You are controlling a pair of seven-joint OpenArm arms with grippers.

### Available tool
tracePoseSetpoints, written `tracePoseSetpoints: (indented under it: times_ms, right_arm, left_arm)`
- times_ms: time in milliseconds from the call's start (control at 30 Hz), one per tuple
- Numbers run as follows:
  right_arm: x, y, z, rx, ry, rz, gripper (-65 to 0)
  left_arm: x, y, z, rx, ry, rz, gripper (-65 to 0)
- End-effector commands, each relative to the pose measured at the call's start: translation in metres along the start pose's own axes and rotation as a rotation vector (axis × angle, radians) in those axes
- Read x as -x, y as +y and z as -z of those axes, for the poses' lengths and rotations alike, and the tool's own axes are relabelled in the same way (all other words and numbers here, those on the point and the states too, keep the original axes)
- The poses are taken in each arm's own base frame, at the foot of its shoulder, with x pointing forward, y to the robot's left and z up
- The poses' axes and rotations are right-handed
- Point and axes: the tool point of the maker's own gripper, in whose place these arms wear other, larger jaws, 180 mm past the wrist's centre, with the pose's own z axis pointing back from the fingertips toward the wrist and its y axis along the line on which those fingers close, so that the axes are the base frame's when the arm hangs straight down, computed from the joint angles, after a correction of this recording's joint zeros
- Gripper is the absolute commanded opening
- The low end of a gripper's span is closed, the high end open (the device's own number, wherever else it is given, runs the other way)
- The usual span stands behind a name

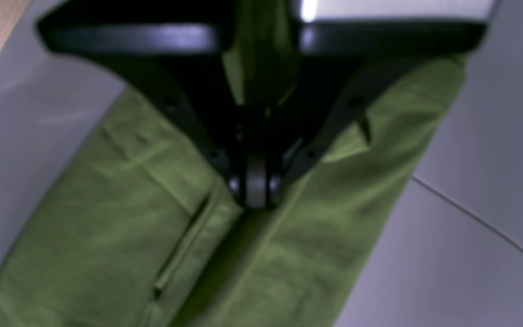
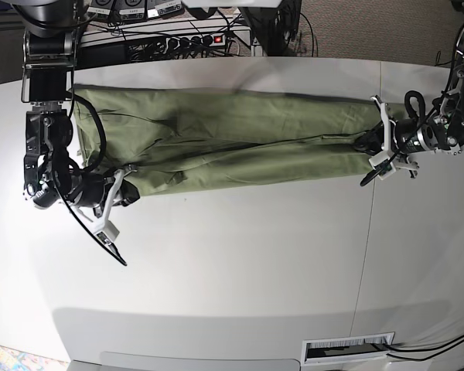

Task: Fold the T-shirt properly
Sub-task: 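Pull the collar end straight with the right gripper while left holds hem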

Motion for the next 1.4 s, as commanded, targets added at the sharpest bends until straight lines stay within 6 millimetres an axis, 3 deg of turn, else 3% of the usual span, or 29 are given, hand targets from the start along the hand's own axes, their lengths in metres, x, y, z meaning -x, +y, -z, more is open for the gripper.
tracePoseSetpoints:
  times_ms: [0,67,467,767,900,933,1033,1367]
  right_arm:
    - [-0.017,-0.010,-0.013,0.042,-0.041,-0.033,-47.8]
    - [-0.019,-0.018,-0.017,0.101,-0.035,-0.069,-42.5]
    - [-0.009,-0.057,-0.039,0.251,0.019,-0.111,-42.1]
    - [0.016,-0.070,-0.017,0.192,0.006,0.021,-39.4]
    - [0.019,-0.064,-0.011,0.135,-0.018,0.077,-39.6]
    - [0.020,-0.064,-0.010,0.132,-0.016,0.082,-43.0]
    - [0.025,-0.061,-0.009,0.113,0.007,0.095,-65.0]
    - [0.031,-0.026,-0.009,-0.076,0.056,0.170,-65.0]
  left_arm:
    - [0.008,0.010,-0.006,-0.030,0.052,0.021,-65.0]
    - [0.008,0.010,-0.006,-0.030,0.052,0.021,-65.0]
    - [0.009,0.010,-0.006,-0.030,0.054,0.021,-65.0]
    - [0.009,0.010,-0.006,-0.030,0.054,0.021,-65.0]
    - [0.009,0.010,-0.006,-0.030,0.053,0.021,-65.0]
    - [0.009,0.010,-0.006,-0.030,0.053,0.021,-65.0]
    - [0.009,0.010,-0.006,-0.030,0.053,0.021,-65.0]
    - [0.009,0.010,-0.006,-0.031,0.053,0.021,-65.0]
